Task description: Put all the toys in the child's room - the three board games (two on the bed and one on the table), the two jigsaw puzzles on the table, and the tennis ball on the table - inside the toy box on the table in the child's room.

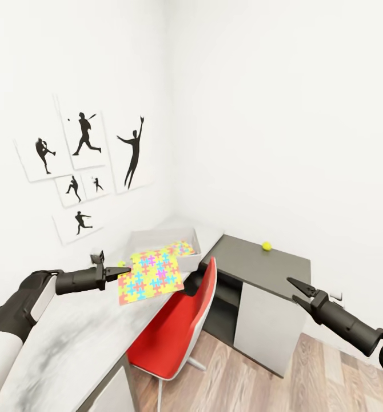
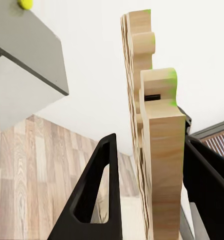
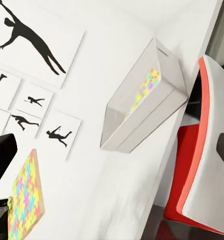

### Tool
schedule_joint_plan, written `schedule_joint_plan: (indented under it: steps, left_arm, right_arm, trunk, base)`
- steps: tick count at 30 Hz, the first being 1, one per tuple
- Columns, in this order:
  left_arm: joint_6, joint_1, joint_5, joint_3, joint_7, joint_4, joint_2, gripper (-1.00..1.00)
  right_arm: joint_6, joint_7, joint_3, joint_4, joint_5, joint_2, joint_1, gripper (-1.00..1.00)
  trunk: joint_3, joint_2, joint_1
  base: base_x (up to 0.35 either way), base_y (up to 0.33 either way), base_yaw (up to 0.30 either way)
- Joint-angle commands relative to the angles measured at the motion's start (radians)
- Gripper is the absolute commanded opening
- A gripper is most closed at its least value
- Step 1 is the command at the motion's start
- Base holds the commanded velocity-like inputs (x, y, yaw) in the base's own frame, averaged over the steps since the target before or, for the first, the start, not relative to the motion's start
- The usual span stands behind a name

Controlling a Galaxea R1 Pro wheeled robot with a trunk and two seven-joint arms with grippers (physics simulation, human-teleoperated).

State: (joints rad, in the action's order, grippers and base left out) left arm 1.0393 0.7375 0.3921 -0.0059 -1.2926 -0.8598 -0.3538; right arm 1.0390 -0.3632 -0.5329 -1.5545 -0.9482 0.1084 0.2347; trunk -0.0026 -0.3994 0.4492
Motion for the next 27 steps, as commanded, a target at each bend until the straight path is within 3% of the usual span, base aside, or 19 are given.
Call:
schedule_joint_plan:
  steps: [1,14,27]
  left_arm:
    - [0.007,0.001,0.002,-0.001,-0.001,0.001,0.001,-1.0]
    - [0.003,0.0,0.002,0.0,-0.002,0.001,-0.001,-1.0]
    - [0.002,0.0,0.002,0.0,-0.001,0.001,-0.001,-1.0]
  right_arm:
    - [0.004,-0.011,-0.003,0.0,0.009,0.001,0.001,1.0]
    - [0.003,-0.011,-0.002,-0.001,0.009,-0.004,0.002,1.0]
    - [0.003,-0.011,-0.001,-0.001,0.009,-0.004,0.003,1.0]
  trunk:
    - [0.0,-0.001,0.001]
    - [0.0,-0.001,0.001]
    - [0.0,-0.001,0.001]
  base:
    - [0.262,-0.229,0.012]
    - [0.257,-0.174,0.008]
    - [0.252,-0.182,0.248]
